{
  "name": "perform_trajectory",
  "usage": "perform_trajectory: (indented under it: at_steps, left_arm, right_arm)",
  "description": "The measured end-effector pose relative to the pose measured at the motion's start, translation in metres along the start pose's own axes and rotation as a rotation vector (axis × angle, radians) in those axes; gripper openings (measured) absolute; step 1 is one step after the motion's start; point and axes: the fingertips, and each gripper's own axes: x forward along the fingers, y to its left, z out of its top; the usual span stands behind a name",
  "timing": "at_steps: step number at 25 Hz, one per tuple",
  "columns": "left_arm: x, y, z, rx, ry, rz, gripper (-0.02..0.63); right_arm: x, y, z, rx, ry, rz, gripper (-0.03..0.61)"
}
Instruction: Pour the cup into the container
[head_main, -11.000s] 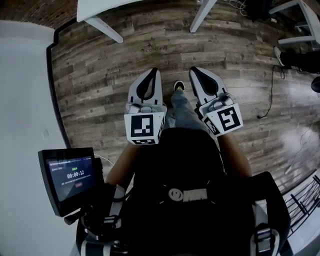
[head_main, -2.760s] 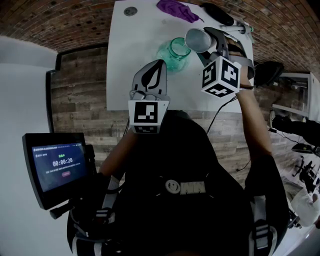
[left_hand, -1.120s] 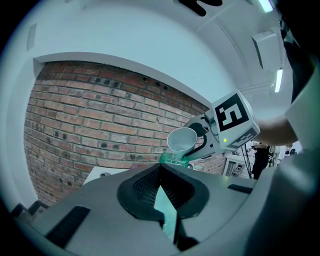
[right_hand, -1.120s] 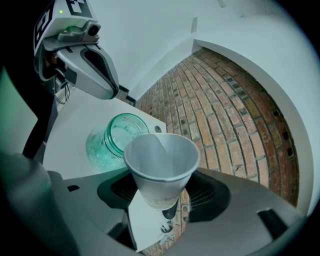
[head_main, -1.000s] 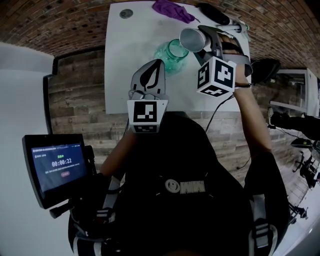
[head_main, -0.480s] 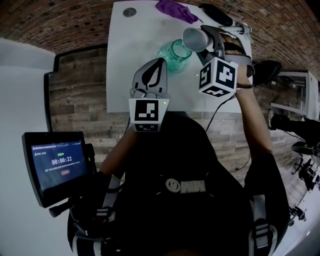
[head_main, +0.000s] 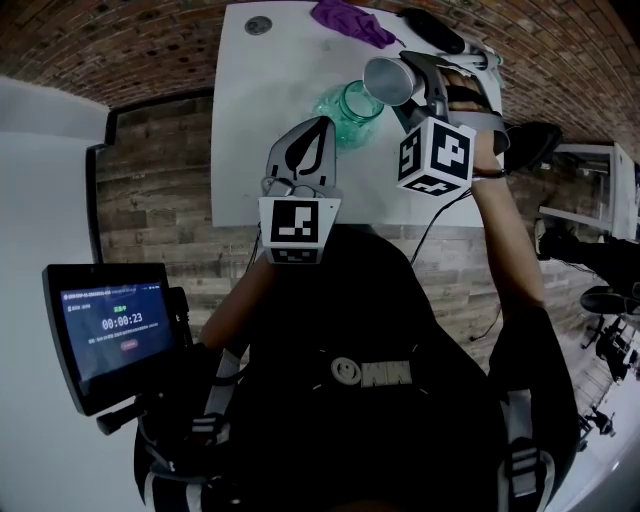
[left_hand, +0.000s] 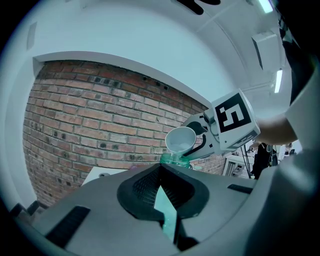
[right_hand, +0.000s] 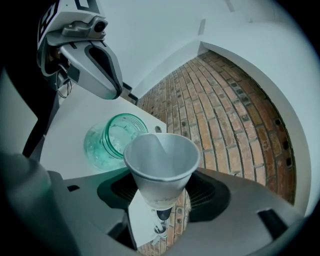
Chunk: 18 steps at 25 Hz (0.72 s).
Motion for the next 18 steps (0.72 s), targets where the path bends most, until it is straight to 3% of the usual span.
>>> perform_trajectory:
  at_steps: [18]
  left_arm:
    - [0.0007, -0.0014, 0.001, 0.001, -0.002, -0.003, 0.0]
  right_arm:
    - [-0.0007, 0.0002, 0.0005, -0.041, 0.002, -0.013, 0.287]
